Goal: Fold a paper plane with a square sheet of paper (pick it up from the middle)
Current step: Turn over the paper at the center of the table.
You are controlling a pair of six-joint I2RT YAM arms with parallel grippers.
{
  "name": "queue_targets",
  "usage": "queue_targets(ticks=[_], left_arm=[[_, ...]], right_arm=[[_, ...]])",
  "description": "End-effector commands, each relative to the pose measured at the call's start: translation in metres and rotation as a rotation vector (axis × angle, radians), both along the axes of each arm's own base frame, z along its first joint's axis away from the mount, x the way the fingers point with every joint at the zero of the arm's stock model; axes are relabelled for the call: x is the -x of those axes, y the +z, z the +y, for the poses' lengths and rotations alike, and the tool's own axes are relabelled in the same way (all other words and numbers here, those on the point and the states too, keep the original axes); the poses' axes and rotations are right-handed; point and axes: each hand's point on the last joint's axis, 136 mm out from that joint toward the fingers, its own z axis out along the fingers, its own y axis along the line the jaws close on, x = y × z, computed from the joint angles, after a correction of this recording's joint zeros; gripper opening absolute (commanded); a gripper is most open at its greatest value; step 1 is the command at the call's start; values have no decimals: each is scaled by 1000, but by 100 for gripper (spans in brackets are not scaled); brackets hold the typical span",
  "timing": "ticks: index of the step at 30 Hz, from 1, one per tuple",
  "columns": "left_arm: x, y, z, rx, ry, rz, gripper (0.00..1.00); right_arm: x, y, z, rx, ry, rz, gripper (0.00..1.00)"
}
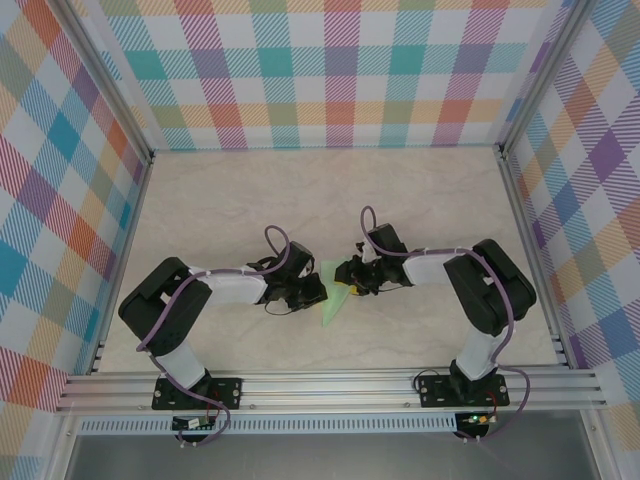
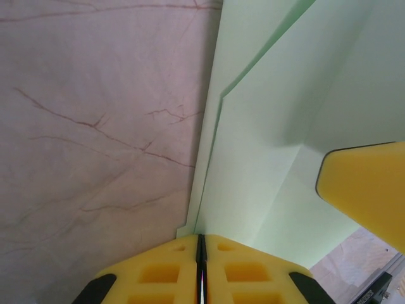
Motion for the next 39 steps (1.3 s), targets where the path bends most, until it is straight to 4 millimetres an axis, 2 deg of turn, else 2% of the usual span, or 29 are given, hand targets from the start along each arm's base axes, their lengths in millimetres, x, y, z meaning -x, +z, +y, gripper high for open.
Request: queue_targets(ticks=[1, 7, 12, 15, 19, 21, 24, 29, 32, 34, 36, 39], left_arm=[[-3, -5, 18, -48, 52, -3, 11], [-6, 3, 14, -26, 50, -18, 12], [-5, 8, 13, -8, 47, -29, 14], [-7, 19, 14, 6, 52, -55, 15], [-7, 37, 24, -17, 66, -108, 16], [-7, 46, 34, -47, 84, -137, 19], [-5, 58, 52, -94, 122, -176, 21], [-3, 74, 79, -138, 210, -242, 27], [3, 72, 96, -193, 250, -238, 28], [3, 72, 105, -214, 280, -247, 29], [4, 73, 112, -229, 307, -255, 29], [5, 75, 119, -243, 331, -264, 30]], right_arm=[[-6, 6, 12, -32, 43, -42, 32], [-10, 3, 17, -39, 53, -49, 25], [-11, 4, 18, -27, 65, -59, 14], [-11, 8, 15, -2, 78, -78, 9], [-12, 26, 4, 75, 105, -143, 6], [-11, 34, -9, 161, 118, -181, 6], [-10, 44, -40, 350, 129, -233, 7], [-10, 60, -112, 820, 117, -267, 8], [-10, 71, -146, 1122, 112, -239, 8], [-10, 71, -150, 1225, 126, -220, 8], [-10, 62, -141, 1252, 145, -195, 7], [-9, 44, -117, 1294, 200, -165, 8]])
